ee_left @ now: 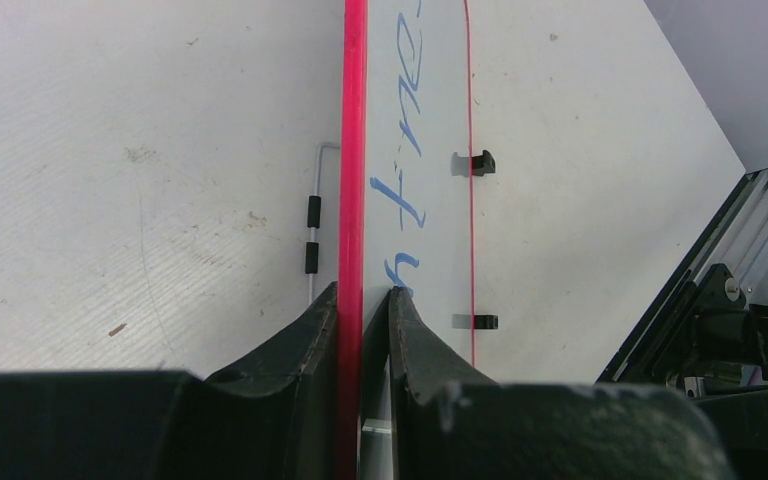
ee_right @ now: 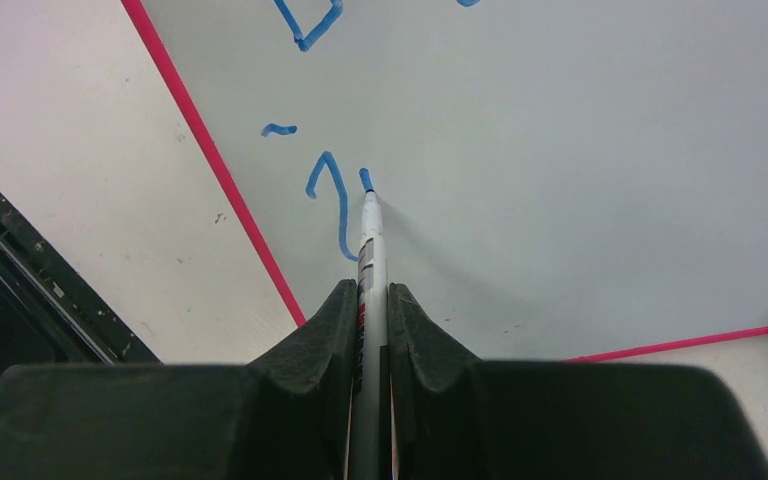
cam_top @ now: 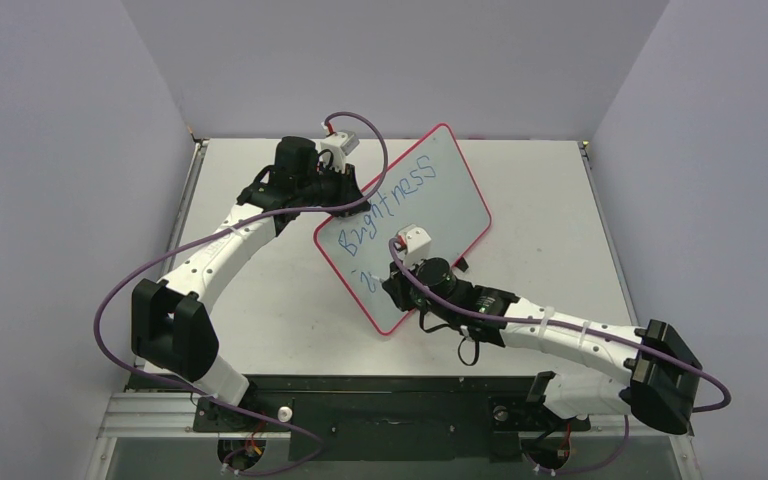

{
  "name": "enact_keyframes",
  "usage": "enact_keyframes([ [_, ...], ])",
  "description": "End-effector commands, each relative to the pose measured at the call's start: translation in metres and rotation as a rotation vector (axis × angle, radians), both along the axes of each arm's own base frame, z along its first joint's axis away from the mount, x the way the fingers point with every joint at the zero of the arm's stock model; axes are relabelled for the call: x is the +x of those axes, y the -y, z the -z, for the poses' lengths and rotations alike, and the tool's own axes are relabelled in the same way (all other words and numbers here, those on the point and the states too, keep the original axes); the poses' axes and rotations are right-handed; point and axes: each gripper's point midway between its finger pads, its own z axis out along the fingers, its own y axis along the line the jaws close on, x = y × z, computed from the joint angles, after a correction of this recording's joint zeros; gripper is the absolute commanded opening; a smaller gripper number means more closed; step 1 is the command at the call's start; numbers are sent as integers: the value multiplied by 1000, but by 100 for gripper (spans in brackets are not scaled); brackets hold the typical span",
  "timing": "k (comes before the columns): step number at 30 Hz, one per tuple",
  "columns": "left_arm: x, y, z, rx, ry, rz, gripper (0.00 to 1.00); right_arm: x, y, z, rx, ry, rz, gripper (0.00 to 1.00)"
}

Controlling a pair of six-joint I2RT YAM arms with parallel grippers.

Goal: Write a sentence on the whiteboard

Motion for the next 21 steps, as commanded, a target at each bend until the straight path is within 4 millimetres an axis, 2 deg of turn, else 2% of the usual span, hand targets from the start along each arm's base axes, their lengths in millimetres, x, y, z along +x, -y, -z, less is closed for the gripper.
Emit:
enact_keyframes([
  [1, 30, -20, -44, 55, 249, -91, 0, -3, 5, 6, -4, -10, 17, 0],
  [9, 30, -21, -44, 56, 248, -92, 0, -4, 6, -2, 0, 2, 21, 0],
  [14, 30, -20, -42, 58, 247, -88, 0, 4, -1, -19, 12, 32, 24, 0],
  [21, 30, -20, -43, 60, 249, -89, 0, 16, -8, -33, 16, 51, 32, 0],
])
